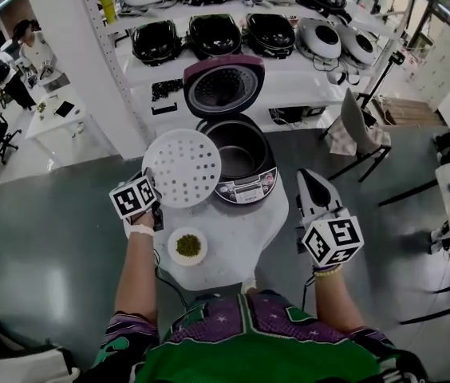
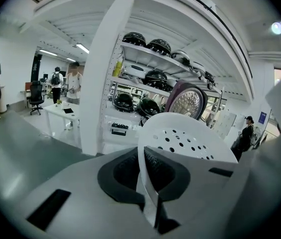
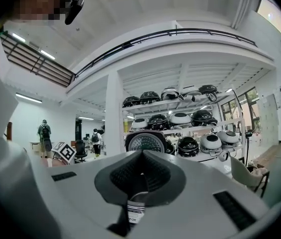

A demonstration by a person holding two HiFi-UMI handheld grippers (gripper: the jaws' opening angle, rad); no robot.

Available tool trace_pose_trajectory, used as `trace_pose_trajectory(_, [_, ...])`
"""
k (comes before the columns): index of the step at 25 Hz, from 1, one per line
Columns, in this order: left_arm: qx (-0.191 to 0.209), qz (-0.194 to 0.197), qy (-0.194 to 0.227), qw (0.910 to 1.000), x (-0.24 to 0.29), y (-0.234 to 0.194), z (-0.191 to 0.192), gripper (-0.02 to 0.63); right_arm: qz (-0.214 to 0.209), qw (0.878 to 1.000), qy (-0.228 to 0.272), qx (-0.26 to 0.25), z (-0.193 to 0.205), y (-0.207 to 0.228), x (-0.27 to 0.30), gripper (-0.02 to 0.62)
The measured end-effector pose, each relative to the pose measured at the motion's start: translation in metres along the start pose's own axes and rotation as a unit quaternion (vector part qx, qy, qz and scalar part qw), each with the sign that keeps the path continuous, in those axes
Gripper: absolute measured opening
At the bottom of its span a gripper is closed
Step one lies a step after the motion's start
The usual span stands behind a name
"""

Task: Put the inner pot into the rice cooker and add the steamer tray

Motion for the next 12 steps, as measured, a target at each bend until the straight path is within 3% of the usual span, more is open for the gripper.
trace_pose_trajectory(12, [0.029,0.045,-0.034,0.998,0.08,0.074,-0.012,0.028,0.018,1.0,-0.011,0.011,0.005,0.037,0.011,0.006])
Point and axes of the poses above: the fingertips, and each gripper's own axes: x forward along the fingers, y to its right, z out of its underside, the point moved 9 cm from there along -x, backward along the fingers, and after that the axes turned 13 degrees about y, right-handed, at the moved point
